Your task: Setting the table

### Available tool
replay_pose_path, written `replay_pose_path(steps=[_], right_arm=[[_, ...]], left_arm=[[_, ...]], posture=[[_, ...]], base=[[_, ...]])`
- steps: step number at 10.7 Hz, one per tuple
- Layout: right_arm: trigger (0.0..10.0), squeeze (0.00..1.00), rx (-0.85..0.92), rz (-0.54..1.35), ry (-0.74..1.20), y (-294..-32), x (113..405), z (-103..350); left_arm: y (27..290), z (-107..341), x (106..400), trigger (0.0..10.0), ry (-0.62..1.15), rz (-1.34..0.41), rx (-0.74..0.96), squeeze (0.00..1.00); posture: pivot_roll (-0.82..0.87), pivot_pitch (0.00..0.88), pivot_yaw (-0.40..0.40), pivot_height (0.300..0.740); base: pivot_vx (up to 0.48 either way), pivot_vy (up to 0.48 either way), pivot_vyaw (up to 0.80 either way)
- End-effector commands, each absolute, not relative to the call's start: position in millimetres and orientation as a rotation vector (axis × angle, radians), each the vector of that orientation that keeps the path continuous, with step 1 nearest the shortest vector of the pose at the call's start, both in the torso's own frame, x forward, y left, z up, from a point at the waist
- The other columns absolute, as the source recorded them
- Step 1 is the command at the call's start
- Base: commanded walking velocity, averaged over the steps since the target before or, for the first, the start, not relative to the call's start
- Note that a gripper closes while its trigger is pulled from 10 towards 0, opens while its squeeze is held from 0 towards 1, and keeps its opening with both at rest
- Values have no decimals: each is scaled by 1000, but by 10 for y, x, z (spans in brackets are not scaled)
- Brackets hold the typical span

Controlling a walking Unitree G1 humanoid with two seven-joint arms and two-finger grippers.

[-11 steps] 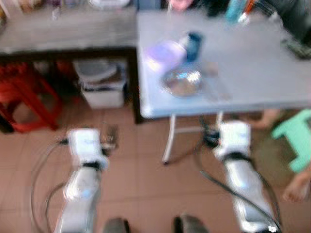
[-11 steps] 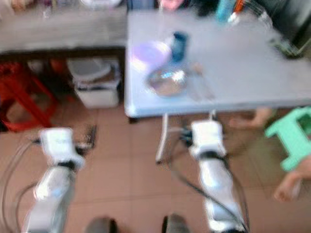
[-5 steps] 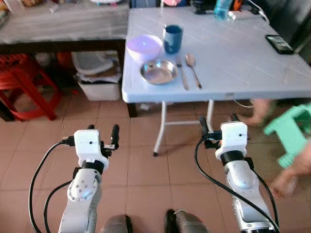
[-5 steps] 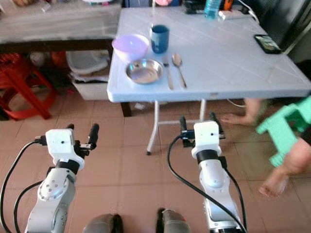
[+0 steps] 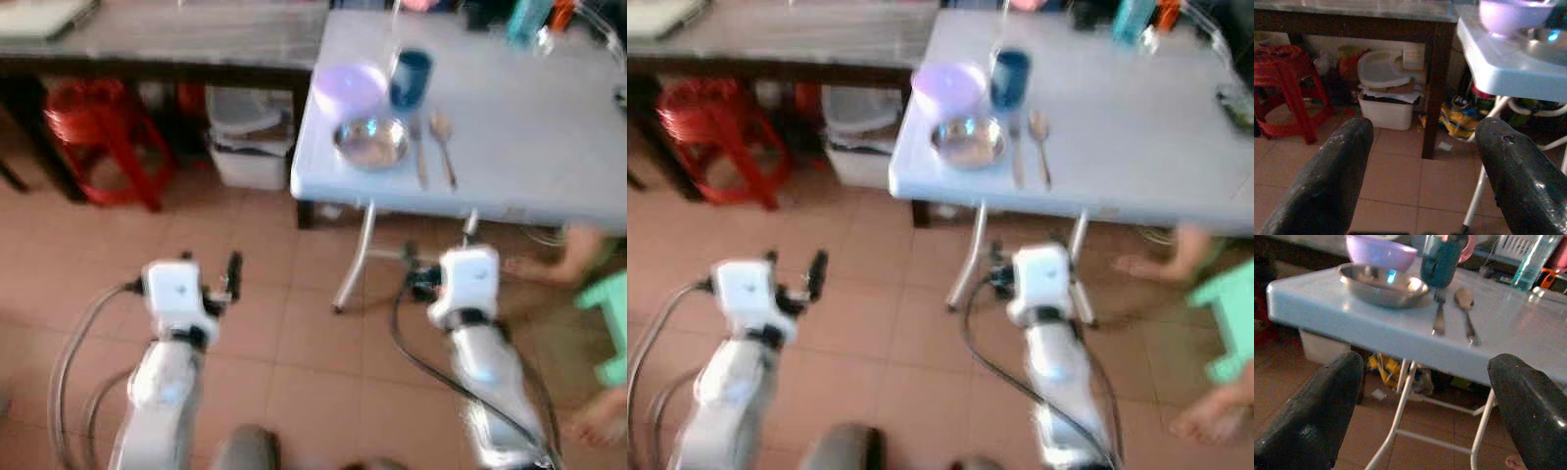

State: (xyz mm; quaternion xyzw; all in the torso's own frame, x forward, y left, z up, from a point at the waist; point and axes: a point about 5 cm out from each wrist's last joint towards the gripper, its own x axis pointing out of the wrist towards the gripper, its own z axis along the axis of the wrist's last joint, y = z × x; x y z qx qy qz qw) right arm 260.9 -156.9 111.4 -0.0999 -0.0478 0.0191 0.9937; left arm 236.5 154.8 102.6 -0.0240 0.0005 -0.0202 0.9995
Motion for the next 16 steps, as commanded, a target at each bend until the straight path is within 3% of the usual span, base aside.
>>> replay_pose_path(steps=[1,5,7,12,16], right_arm=[[10000,0,-216,13,-96,-1652,2574,1123],[10000,0,-218,17,-101,-1652,2579,1138],[10000,0,-259,82,-159,-1550,2604,1259],[10000,0,-245,68,-175,-1575,2623,1306],[10000,0,-220,49,-209,-1557,2649,1402]], left_arm=[[1511,1046,2367,10000,-6,-54,-56,0],[1508,1040,2373,10000,-5,-54,-58,0],[1511,1042,2385,10000,-8,-46,-62,0],[1501,1060,2406,10000,-16,-36,-81,0],[1483,1138,2421,10000,-53,-58,-116,0]], posture=[[-2,139,1,740],[-3,135,-2,740],[-5,134,-5,740],[-9,136,-6,740],[-3,132,-9,740]], base=[[341,0,0],[337,0,0],[315,0,619],[289,0,560],[0,0,0]])
